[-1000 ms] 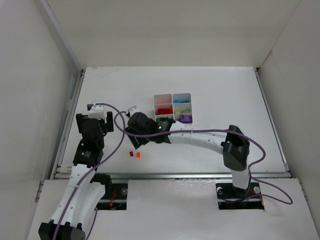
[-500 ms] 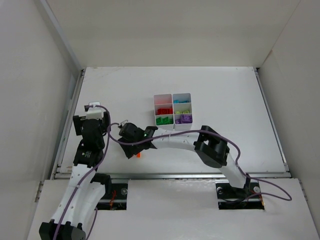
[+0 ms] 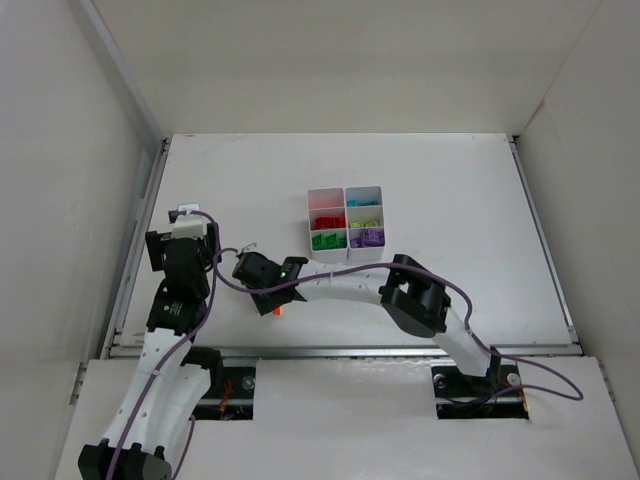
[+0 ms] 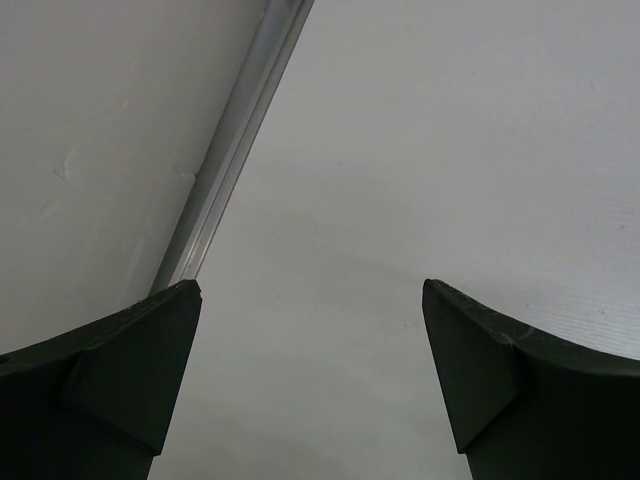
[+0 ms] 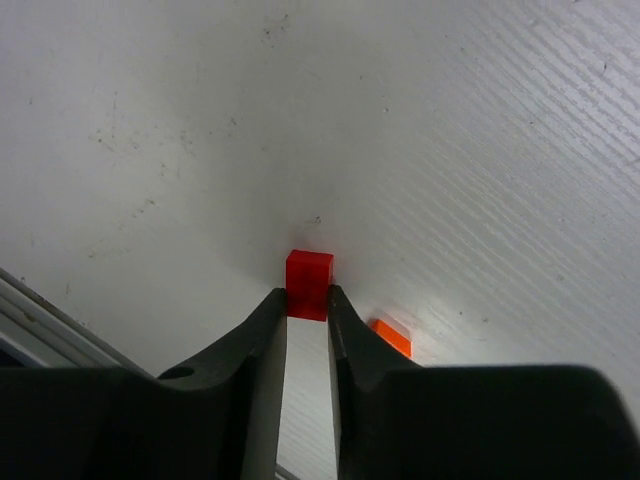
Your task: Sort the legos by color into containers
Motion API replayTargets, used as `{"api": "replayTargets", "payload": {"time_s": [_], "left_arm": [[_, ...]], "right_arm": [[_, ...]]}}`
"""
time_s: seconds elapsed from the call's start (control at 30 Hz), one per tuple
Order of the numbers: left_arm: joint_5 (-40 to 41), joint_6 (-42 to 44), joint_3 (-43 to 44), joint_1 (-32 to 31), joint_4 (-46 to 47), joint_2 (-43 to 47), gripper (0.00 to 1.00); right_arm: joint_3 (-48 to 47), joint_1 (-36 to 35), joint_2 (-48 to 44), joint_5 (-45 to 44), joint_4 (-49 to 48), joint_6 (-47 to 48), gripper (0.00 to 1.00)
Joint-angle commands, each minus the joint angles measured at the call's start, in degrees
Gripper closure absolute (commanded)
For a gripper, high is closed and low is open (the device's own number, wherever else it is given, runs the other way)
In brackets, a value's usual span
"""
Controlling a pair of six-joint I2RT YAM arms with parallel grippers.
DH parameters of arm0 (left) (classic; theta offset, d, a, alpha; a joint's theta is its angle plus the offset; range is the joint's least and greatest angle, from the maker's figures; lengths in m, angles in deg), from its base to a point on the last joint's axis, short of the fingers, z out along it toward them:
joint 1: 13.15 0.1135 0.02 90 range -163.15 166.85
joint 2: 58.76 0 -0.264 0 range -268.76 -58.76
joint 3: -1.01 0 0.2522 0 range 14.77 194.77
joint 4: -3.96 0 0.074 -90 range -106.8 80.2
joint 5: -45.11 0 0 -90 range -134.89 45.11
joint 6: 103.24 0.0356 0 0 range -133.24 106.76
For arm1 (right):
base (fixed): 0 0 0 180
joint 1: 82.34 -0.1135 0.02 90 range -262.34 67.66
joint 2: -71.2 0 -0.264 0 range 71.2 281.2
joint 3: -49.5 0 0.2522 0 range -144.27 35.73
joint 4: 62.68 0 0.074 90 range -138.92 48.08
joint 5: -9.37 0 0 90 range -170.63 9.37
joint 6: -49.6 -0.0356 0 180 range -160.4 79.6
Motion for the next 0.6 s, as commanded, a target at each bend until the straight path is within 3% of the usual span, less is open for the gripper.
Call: {"api": "replayTargets", "payload": {"time_s": [0.0, 0.2, 0.57], "left_arm": [[-0.3, -0.4, -0.2, 0.0, 3.4, 1.4, 0.09], [-0.3, -0.4, -0.2, 0.0, 3.4, 1.4, 0.09], [0.3, -0.4, -0.2, 0.0, 3.4, 1.9, 0.09]], "right_arm": [[-2.9, -0.6, 2.1, -2.4, 3.7, -1.4, 0.76], [-1.9, -0.6, 0.8, -5.3, 3.2, -2.5, 1.00], [-0.1, 2.8, -12.5, -15.8, 2.1, -3.6, 1.00]]}}
